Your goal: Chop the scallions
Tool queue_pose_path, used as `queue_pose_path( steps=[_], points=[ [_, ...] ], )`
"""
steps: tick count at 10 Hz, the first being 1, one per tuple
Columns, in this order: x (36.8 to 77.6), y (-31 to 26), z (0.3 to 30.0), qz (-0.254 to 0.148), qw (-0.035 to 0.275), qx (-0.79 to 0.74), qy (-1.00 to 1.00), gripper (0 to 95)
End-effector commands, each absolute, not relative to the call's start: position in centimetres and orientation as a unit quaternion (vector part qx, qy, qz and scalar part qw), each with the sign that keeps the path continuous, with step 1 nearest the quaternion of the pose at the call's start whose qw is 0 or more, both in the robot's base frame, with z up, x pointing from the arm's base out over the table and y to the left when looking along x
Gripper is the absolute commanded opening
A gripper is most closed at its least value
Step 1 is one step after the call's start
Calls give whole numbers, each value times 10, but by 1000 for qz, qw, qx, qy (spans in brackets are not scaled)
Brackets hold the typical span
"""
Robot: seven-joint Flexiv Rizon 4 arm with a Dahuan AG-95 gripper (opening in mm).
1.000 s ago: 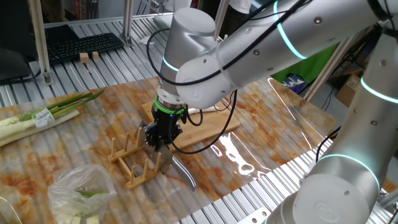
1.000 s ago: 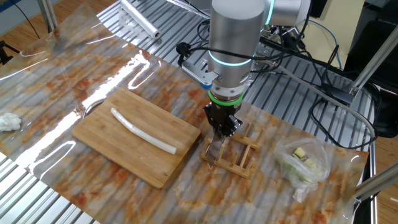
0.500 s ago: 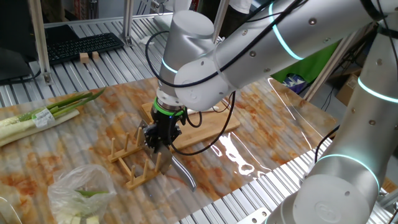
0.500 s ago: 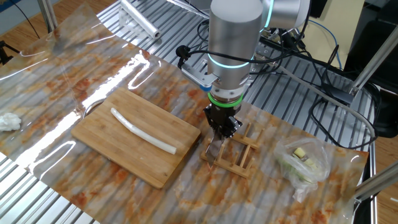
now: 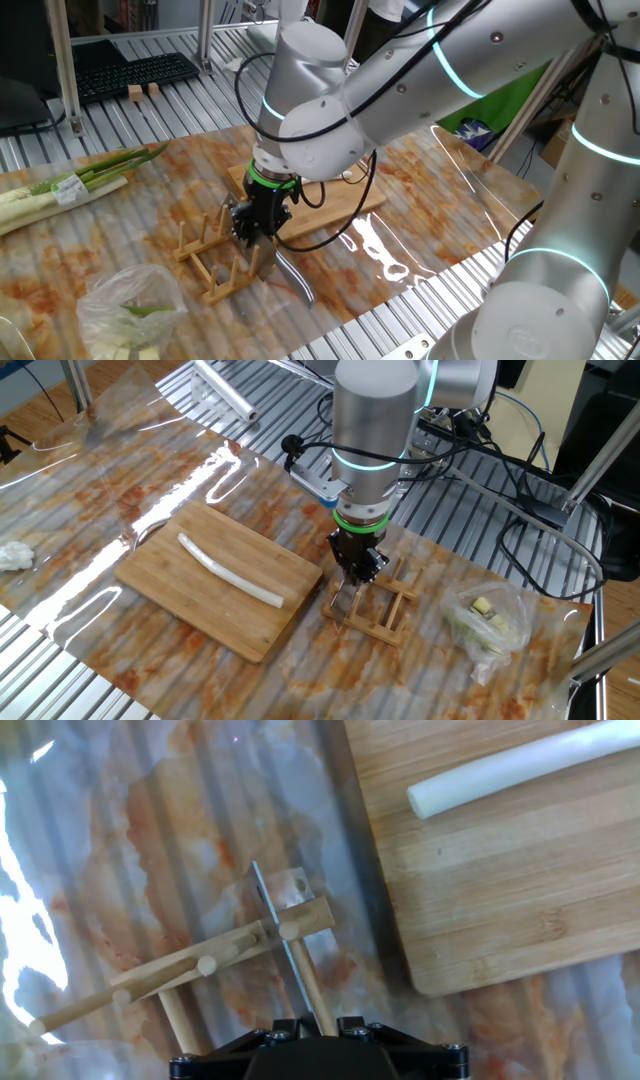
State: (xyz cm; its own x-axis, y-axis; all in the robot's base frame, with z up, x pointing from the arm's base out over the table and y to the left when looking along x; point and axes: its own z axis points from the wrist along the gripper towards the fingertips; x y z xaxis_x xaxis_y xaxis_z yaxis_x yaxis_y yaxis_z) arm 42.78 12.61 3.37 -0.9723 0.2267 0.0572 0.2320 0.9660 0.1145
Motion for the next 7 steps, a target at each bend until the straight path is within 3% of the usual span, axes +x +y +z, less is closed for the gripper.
queue_pose_path(
  steps=[1,4,5,7],
  points=[
    [429,127,30,-60,20,-118,-991,190],
    [428,129,29,-61,21,-114,-991,190],
    [427,130,29,-59,20,-112,-992,0],
    [425,132,29,-61,21,-111,-992,0]
  ],
)
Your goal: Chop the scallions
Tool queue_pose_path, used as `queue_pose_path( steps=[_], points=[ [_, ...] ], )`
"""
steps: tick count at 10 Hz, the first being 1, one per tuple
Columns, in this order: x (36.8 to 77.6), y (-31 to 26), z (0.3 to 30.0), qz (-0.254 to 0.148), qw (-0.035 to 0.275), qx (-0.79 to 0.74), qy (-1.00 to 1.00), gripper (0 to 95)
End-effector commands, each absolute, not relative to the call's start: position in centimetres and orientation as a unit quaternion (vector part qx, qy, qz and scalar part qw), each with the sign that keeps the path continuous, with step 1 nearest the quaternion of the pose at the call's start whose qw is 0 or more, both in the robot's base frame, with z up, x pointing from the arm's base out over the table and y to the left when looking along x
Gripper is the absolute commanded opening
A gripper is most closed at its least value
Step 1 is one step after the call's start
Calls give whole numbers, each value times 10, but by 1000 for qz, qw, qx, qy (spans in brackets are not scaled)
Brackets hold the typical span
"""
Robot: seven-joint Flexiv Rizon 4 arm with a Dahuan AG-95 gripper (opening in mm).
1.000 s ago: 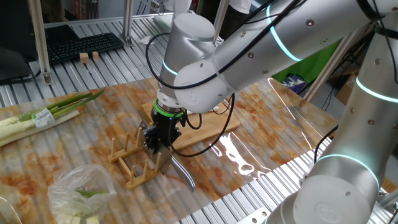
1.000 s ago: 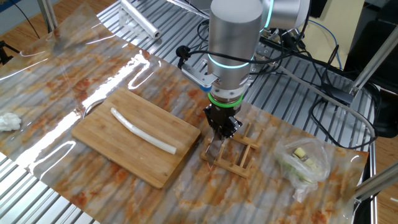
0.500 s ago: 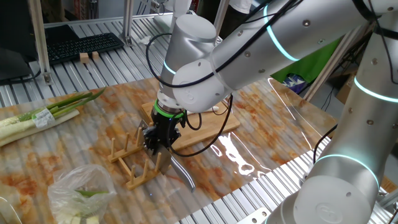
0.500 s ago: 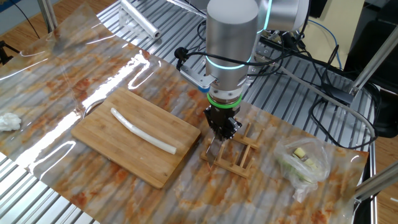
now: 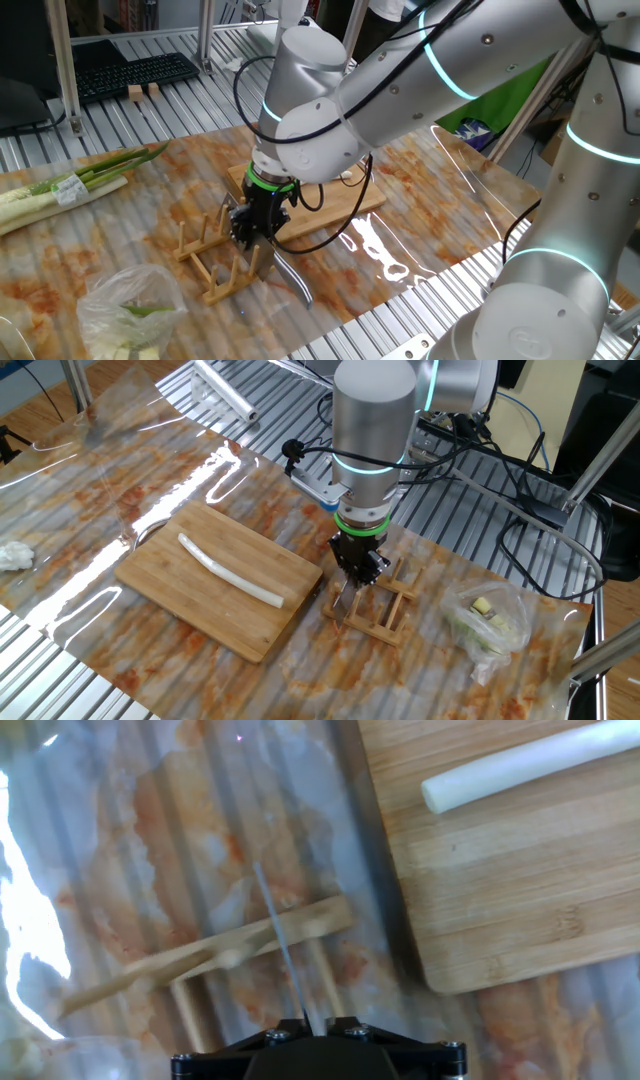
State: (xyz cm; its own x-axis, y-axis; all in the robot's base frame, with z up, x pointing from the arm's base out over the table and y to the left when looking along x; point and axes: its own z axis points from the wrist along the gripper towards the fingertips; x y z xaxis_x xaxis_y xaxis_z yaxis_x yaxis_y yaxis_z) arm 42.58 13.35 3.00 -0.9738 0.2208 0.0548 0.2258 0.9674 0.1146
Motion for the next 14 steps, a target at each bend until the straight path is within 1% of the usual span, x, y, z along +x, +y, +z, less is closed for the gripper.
queue_pose_path(
  steps=[1,4,7,8,12,14],
  points=[
    [425,132,29,-62,21,-111,-992,0],
    [426,132,30,-59,20,-118,-991,0],
    [428,132,36,-36,16,-117,-992,0],
    [428,132,36,-34,16,-121,-992,0],
    [429,132,42,-38,18,-126,-991,0],
    [431,131,49,-42,24,-129,-990,0]
  ],
)
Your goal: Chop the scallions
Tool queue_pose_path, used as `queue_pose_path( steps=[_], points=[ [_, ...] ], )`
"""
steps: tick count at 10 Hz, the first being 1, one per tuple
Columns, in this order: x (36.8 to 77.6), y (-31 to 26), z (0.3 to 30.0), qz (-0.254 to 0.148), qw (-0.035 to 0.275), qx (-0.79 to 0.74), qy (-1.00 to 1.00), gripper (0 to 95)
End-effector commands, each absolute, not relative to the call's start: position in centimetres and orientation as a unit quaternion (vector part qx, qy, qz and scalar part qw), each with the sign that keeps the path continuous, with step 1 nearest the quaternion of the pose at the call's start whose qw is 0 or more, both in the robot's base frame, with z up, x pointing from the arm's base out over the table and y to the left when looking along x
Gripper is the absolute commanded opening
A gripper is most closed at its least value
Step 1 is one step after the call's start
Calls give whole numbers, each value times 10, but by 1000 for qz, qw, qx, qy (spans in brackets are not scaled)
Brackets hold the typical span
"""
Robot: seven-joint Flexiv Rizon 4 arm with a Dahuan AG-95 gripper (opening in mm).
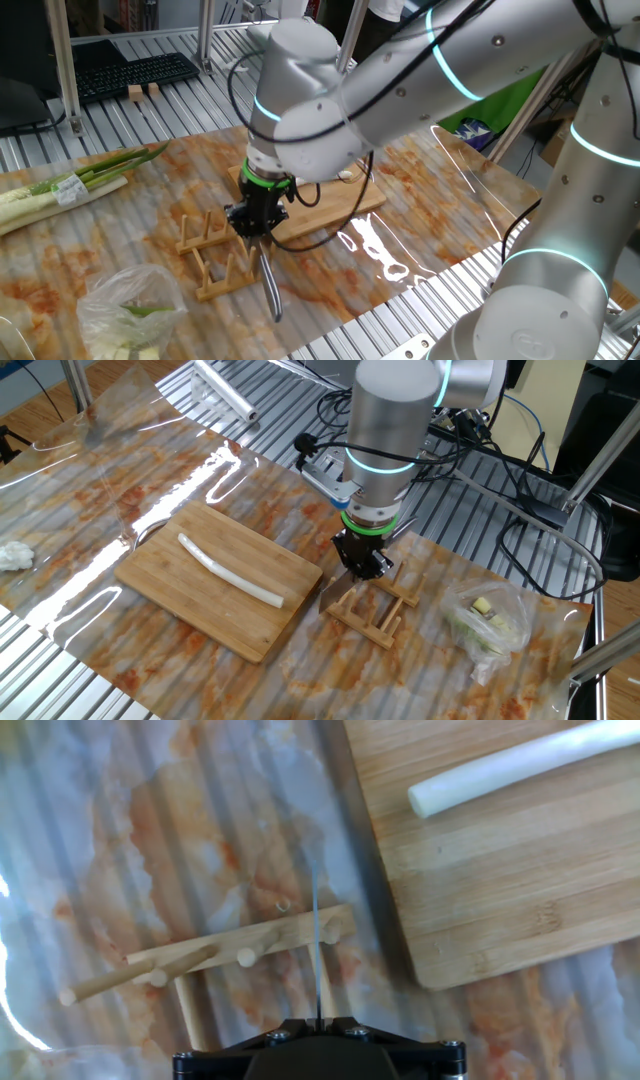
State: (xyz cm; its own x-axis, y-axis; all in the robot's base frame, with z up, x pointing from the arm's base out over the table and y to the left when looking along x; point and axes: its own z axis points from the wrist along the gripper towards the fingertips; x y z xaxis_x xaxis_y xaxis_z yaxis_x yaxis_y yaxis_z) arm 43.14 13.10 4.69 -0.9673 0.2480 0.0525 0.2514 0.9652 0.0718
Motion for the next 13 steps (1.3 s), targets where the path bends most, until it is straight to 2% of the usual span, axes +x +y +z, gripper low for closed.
queue_pose_path(
  steps=[1,13],
  points=[
    [433,131,54,-41,24,-130,-990,0],
    [455,116,117,-39,33,-150,-987,0]
  ],
)
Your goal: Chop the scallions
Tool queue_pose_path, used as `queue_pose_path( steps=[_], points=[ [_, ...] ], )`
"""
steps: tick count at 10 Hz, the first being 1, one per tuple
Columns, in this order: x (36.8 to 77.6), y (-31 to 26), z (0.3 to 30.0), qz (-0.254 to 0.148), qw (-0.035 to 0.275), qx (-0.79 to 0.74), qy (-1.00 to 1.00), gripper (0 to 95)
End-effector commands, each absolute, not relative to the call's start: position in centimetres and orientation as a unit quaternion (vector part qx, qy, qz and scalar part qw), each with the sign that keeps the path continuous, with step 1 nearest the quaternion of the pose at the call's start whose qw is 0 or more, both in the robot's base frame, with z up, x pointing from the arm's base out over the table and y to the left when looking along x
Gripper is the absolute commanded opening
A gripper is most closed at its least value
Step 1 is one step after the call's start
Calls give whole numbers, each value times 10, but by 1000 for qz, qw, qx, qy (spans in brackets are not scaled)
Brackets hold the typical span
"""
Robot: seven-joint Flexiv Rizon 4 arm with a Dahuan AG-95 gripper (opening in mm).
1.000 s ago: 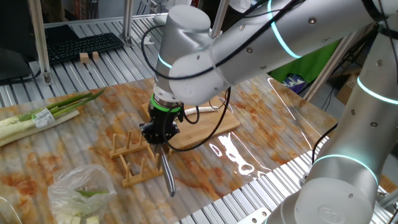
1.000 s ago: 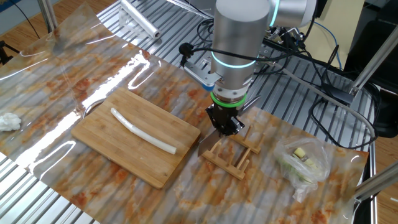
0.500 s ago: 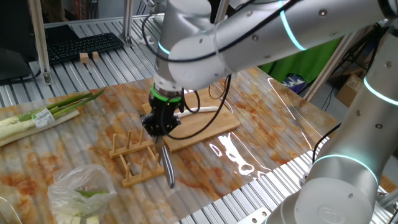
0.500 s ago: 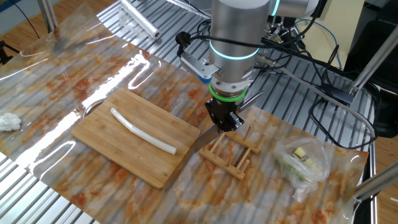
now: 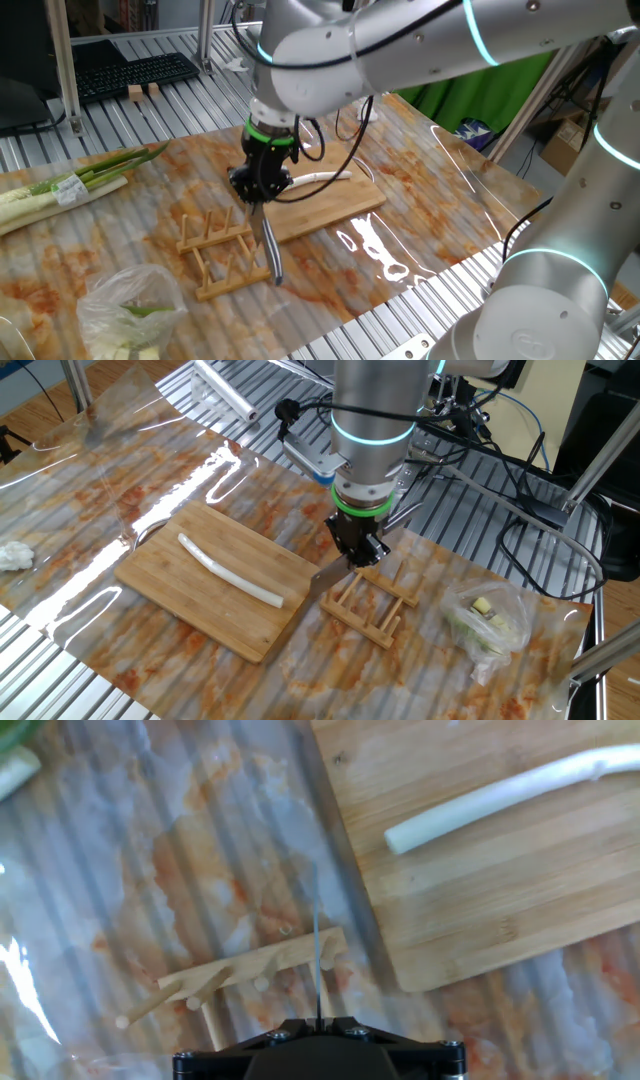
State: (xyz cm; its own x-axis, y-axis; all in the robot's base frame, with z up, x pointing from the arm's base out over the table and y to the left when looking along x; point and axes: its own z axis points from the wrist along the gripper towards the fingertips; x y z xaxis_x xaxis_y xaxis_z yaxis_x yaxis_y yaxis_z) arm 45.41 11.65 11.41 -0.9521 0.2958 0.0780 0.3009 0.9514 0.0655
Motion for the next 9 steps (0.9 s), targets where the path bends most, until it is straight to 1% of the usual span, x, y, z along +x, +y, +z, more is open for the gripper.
queue_pose_path(
  steps=[1,3,6,9],
  points=[
    [456,114,121,-39,33,-148,-988,0],
    [461,110,131,-37,34,-140,-989,0],
    [474,103,148,-23,34,-125,-991,0],
    [490,89,150,-11,34,-105,-994,0]
  ],
)
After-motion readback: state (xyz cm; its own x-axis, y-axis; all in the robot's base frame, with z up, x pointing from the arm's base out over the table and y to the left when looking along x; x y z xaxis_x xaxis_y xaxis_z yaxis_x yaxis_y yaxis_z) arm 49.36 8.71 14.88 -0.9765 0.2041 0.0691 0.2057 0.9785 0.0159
